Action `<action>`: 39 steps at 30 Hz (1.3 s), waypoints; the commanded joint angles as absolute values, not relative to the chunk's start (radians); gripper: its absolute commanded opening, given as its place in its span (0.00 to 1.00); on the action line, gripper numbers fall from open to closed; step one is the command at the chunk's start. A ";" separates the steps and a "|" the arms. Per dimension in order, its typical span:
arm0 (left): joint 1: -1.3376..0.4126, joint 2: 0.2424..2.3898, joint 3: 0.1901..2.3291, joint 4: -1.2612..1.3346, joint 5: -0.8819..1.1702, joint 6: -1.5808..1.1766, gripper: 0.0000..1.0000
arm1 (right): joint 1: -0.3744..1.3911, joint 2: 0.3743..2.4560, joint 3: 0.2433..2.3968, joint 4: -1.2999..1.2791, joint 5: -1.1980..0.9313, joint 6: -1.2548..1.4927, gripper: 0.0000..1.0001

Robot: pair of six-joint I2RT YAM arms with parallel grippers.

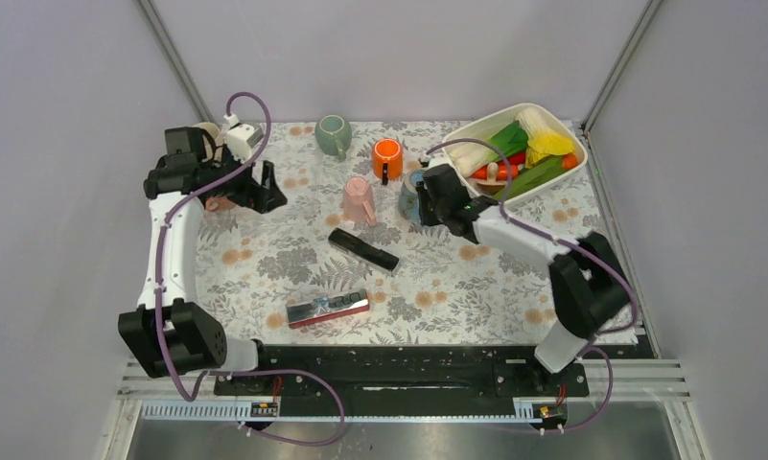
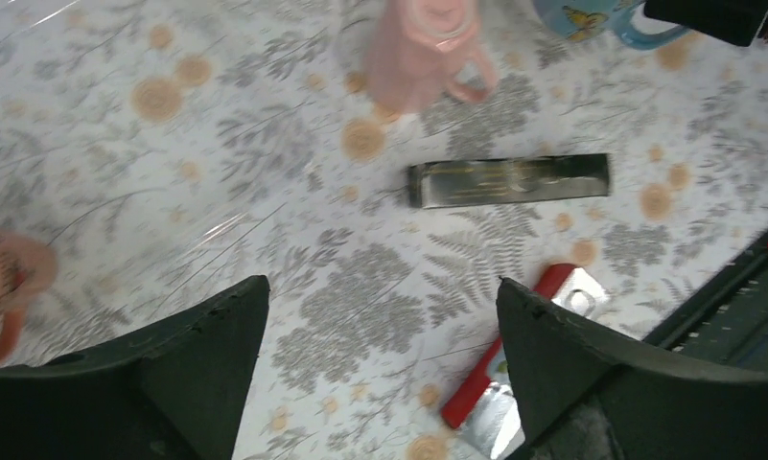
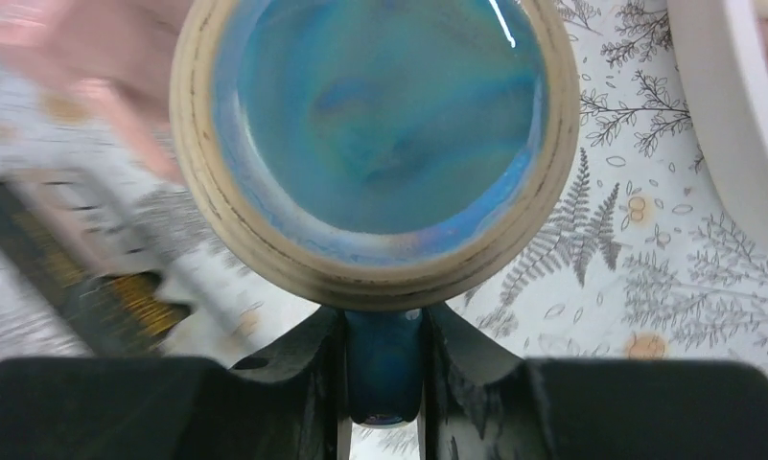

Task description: Turn the mug right side up

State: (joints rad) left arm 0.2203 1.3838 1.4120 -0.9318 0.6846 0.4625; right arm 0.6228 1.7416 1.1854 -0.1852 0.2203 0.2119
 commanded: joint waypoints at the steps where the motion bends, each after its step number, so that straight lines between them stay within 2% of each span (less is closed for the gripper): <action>1: 0.100 1.304 1.423 -0.890 0.826 0.313 0.94 | 0.632 1.389 1.105 0.089 0.099 0.401 0.00; 4: 0.017 1.270 1.431 -0.891 0.877 0.251 0.99 | 0.655 1.253 1.015 0.209 0.041 0.502 0.00; 11: -0.206 1.190 1.507 -0.843 0.928 0.105 0.99 | 0.785 1.063 0.868 0.473 0.035 0.652 0.00; 17: -0.275 1.166 1.512 -0.651 0.984 -0.134 0.98 | 0.882 1.014 0.874 0.544 0.023 0.652 0.00; 27: -0.327 1.188 1.519 -0.647 0.913 -0.187 0.92 | 0.917 0.975 0.851 0.596 0.049 0.660 0.00; 29: -0.330 1.191 1.519 -0.621 0.960 -0.223 0.86 | 0.917 0.980 0.859 0.597 0.038 0.662 0.00; 33: -0.380 1.185 1.518 -0.525 0.998 -0.309 0.69 | 0.919 1.037 0.880 0.635 0.004 0.699 0.00; 36: -0.429 1.162 1.481 -0.407 0.985 -0.412 0.51 | 0.919 1.073 0.894 0.656 -0.031 0.710 0.00; 39: -0.452 1.154 1.482 -0.360 0.976 -0.445 0.26 | 0.919 1.091 0.898 0.666 -0.035 0.714 0.00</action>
